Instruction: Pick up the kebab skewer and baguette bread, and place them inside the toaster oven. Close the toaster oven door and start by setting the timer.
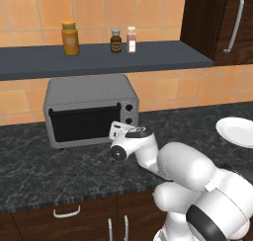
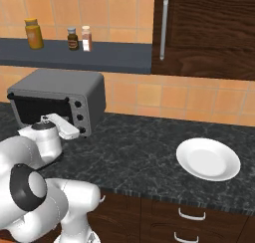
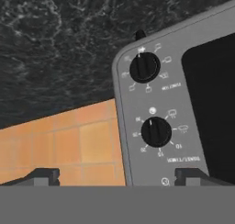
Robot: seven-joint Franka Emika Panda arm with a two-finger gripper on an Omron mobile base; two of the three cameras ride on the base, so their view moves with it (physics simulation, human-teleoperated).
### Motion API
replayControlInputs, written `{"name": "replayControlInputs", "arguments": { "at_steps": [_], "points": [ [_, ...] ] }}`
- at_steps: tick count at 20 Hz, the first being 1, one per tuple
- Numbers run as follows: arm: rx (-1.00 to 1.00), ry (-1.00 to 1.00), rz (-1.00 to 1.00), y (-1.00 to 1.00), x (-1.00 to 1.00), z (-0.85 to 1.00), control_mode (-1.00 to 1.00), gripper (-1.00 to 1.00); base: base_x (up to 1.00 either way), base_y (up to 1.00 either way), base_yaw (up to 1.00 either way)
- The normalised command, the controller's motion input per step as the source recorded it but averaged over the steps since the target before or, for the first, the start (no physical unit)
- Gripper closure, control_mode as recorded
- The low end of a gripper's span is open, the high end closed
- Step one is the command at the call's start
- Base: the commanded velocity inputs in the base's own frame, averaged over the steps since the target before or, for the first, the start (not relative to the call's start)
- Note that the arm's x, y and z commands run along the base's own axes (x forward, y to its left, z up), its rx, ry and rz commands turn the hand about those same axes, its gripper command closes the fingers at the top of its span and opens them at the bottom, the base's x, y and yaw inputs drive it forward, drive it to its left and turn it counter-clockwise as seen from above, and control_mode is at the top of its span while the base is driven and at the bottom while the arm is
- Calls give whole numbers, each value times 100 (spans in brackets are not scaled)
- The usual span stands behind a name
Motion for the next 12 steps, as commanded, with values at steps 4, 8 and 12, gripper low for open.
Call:
{"name": "replayControlInputs", "arguments": {
  "at_steps": [4, 8, 12],
  "points": [
    [-12, 0, 4, 0, 20, -6, -100, -100, 0, 0, 0],
    [-11, 0, 4, 0, 20, 0, -100, -100, 0, 0, 0],
    [-12, 0, 3, 0, 4, 0, -100, -100, 0, 0, 0]
  ]
}}
